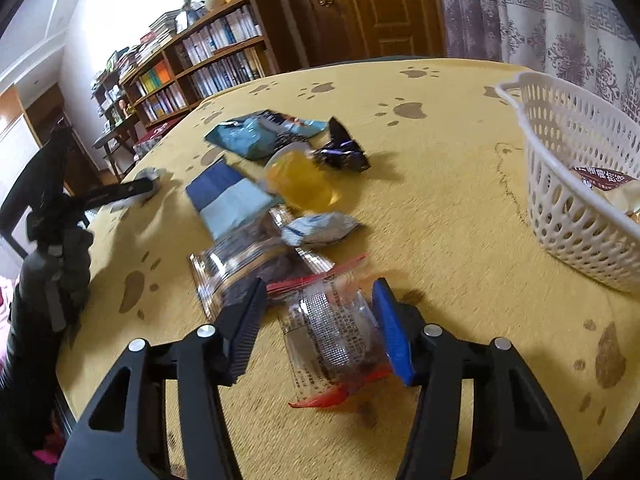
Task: Organize snacks
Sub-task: 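Grasp the white-green snack bag with the left tool while the right tool grasps the red-edged pack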
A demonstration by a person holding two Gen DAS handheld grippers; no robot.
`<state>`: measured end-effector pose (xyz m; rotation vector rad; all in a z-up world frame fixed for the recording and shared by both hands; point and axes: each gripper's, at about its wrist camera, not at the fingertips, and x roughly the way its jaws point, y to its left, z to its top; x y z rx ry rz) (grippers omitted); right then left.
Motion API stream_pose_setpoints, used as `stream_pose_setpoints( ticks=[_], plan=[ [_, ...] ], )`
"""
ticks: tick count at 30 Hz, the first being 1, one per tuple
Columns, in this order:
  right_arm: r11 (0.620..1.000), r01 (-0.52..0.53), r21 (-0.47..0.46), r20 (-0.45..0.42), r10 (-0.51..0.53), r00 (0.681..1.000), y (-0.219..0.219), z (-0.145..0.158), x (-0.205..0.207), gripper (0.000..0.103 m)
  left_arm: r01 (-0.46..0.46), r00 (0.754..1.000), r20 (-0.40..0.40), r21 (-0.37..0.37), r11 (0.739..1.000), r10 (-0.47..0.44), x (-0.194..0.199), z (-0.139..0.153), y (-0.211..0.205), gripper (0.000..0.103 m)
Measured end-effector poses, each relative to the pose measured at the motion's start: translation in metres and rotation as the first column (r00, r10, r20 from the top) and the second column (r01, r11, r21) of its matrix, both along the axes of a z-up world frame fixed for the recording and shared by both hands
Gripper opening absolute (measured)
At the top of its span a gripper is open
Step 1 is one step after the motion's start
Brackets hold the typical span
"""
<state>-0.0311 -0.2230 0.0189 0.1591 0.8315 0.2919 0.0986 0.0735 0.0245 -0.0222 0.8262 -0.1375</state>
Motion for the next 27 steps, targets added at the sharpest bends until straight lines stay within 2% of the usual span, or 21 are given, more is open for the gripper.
stream_pose_setpoints(
  ticks=[3,6,7,8,12,16,27],
  plan=[
    [1.0,-0.006,-0.011,0.006,0.006,1.0,0.004,0.0,-0.005,0.056,0.005,1.0,-0.025,0.018,1.0,-0.005,0.011,-0.004,-0.001,0.07],
    [1.0,-0.007,-0.014,0.008,0.007,1.0,0.005,-0.001,-0.006,0.056,0.016,0.999,-0.044,0.045,0.999,-0.015,0.019,-0.008,-0.001,0.061],
    [1.0,-0.005,-0.011,0.005,0.005,1.0,0.005,-0.002,-0.006,0.056,0.029,0.999,-0.038,0.044,0.999,-0.027,0.018,-0.007,-0.002,0.052],
    [1.0,-0.004,-0.01,0.004,0.004,1.0,0.004,-0.002,-0.005,0.056,0.039,0.999,-0.03,0.043,0.998,-0.037,0.016,-0.007,-0.003,0.047],
    [1.0,0.003,-0.004,0.005,-0.003,1.0,0.003,-0.002,-0.004,0.056,0.051,0.999,0.002,0.047,0.998,-0.051,0.007,-0.003,-0.007,0.039],
    [1.0,0.007,-0.002,0.008,-0.007,1.0,0.003,-0.002,-0.004,0.056,0.061,0.997,0.036,0.016,0.998,-0.062,-0.007,0.007,-0.01,0.035],
    [1.0,0.006,-0.017,0.004,-0.006,1.0,0.003,-0.001,-0.009,0.056,0.052,0.994,0.099,-0.115,0.992,-0.04,-0.044,0.037,-0.013,0.035]
  ],
)
